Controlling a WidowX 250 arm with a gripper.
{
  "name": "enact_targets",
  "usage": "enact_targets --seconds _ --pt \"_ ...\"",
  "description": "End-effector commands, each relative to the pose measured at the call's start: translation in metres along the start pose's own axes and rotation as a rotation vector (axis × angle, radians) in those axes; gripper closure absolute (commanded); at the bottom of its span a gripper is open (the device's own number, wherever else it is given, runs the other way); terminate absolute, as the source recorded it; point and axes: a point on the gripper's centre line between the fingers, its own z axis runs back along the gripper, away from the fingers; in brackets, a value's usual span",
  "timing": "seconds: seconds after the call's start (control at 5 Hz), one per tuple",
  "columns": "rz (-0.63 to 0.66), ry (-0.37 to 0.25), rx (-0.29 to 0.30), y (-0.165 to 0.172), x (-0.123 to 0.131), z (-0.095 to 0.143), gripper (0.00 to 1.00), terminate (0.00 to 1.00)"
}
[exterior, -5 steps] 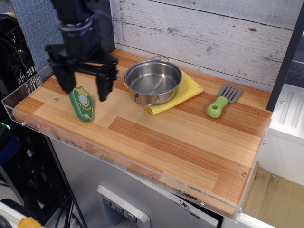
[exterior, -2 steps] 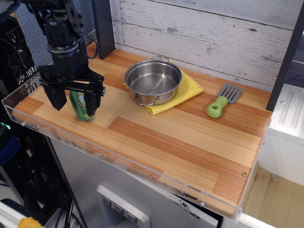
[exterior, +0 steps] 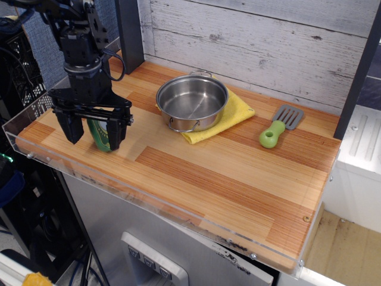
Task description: Pick up green corn and move it right towards the table's edge
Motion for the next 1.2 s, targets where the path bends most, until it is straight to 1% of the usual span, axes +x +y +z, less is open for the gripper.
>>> enact_targets --seconds 0.0,0.4,0.8,1.0 --pt "-0.002 -0.016 0.000 -0.001 0.014 0.001 0.00 0.00" --pt "-0.009 0.006 -0.003 -0.007 0.022 -0.008 0.00 0.00" --pt "-0.009 0.020 0.006 -0.012 0.022 -0.013 0.00 0.00" --pt "0.031 0.001 0.000 -0.017 0.021 -0.015 1.00 0.00"
